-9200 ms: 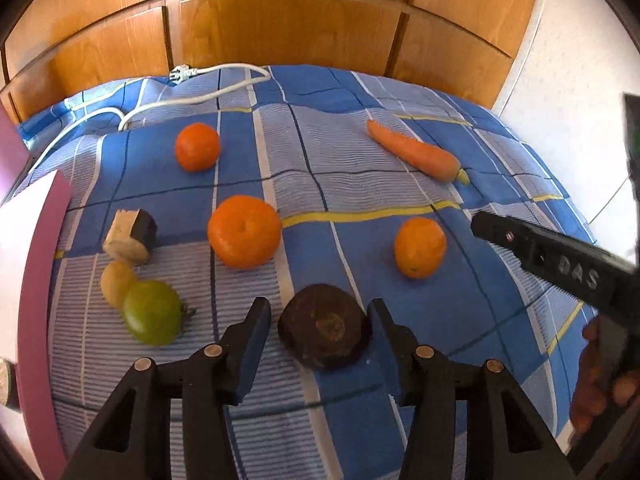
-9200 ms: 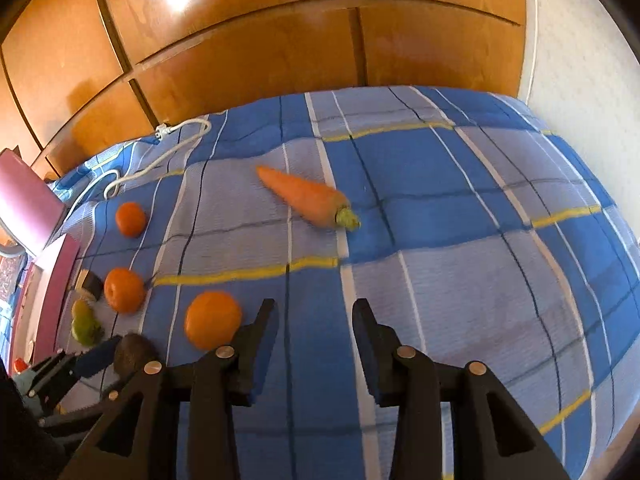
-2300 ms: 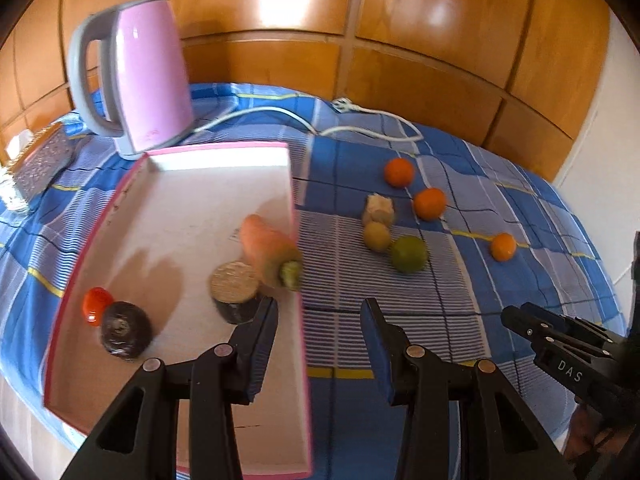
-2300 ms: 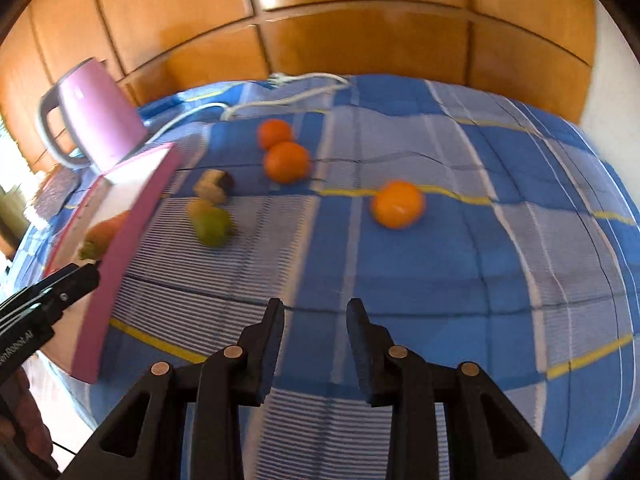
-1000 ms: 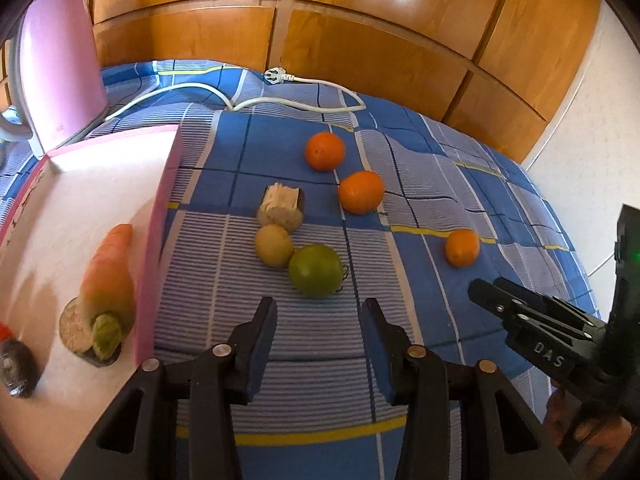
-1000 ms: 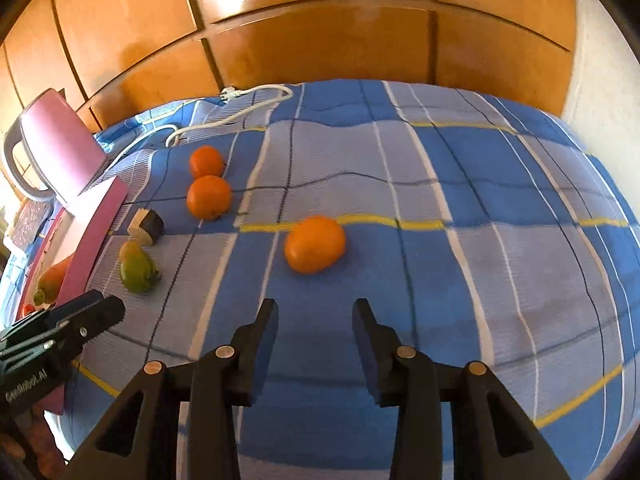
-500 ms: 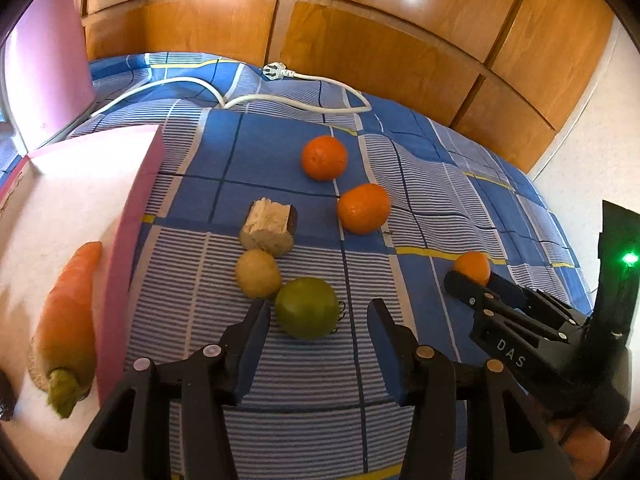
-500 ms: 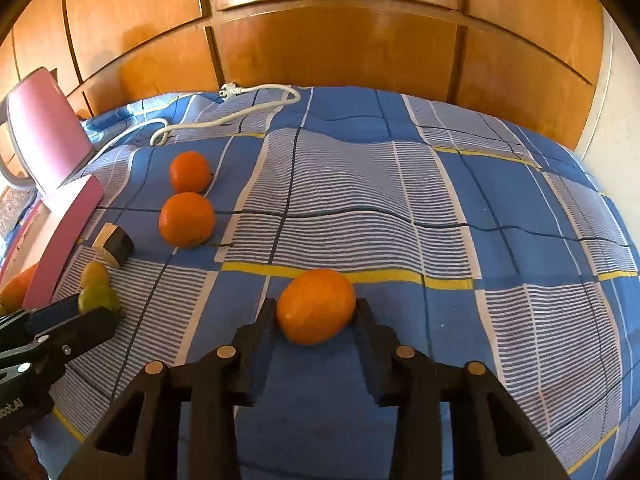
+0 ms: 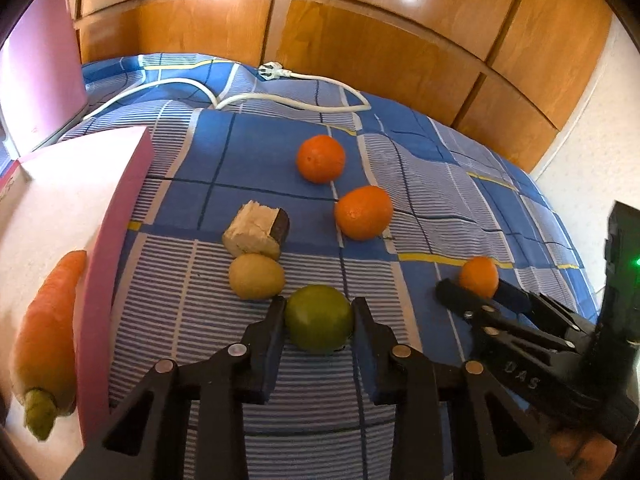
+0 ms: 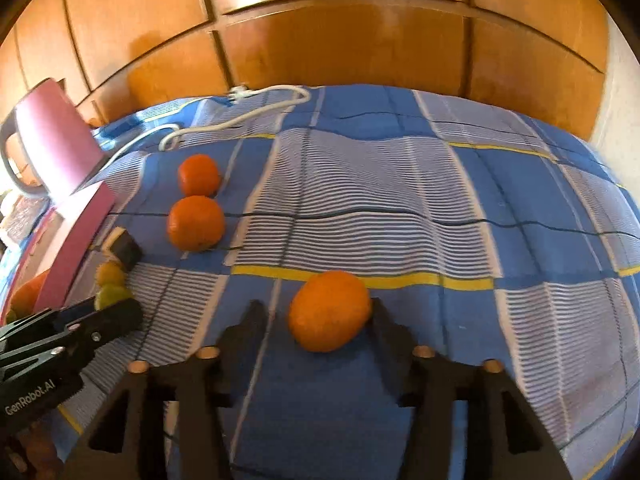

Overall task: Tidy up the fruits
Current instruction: 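Move the right tool to an orange while the left tool moves to the green lime, then grasp the orange with the right tool while the left tool grasps the green lime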

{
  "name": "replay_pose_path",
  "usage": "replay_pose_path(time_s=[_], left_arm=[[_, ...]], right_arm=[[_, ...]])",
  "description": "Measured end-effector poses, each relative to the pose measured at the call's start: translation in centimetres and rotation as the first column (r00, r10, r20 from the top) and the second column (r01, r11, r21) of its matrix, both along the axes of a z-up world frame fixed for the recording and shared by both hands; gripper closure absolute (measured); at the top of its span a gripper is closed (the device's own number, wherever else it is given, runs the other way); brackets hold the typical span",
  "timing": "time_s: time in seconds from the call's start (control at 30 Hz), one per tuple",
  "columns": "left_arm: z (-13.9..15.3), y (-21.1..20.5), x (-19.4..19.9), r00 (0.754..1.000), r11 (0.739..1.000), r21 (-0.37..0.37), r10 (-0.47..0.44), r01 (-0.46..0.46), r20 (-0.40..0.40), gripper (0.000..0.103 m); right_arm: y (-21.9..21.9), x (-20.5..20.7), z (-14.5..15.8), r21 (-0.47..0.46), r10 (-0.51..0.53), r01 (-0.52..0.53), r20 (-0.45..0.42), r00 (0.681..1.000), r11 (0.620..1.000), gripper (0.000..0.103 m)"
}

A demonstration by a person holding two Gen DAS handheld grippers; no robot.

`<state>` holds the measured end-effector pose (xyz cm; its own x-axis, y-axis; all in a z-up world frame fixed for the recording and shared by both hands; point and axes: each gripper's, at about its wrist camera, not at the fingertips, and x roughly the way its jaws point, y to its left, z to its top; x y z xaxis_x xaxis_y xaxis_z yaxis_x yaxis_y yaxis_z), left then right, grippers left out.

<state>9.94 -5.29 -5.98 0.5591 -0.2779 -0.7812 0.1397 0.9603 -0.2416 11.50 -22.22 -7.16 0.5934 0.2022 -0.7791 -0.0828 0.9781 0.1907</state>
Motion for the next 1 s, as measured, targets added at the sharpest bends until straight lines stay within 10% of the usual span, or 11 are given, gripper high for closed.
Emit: replay_pose_path(time_s=[1.0], left_arm=[[-0.1,-0.4,-5.4,0.996,0.996,0.068,-0.068,0.064,0.053,0.071]], right_arm=[[1.1,-3.5,0.5,-0.087,-0.003,0.006,0.029,1.000,0.996,0.066]])
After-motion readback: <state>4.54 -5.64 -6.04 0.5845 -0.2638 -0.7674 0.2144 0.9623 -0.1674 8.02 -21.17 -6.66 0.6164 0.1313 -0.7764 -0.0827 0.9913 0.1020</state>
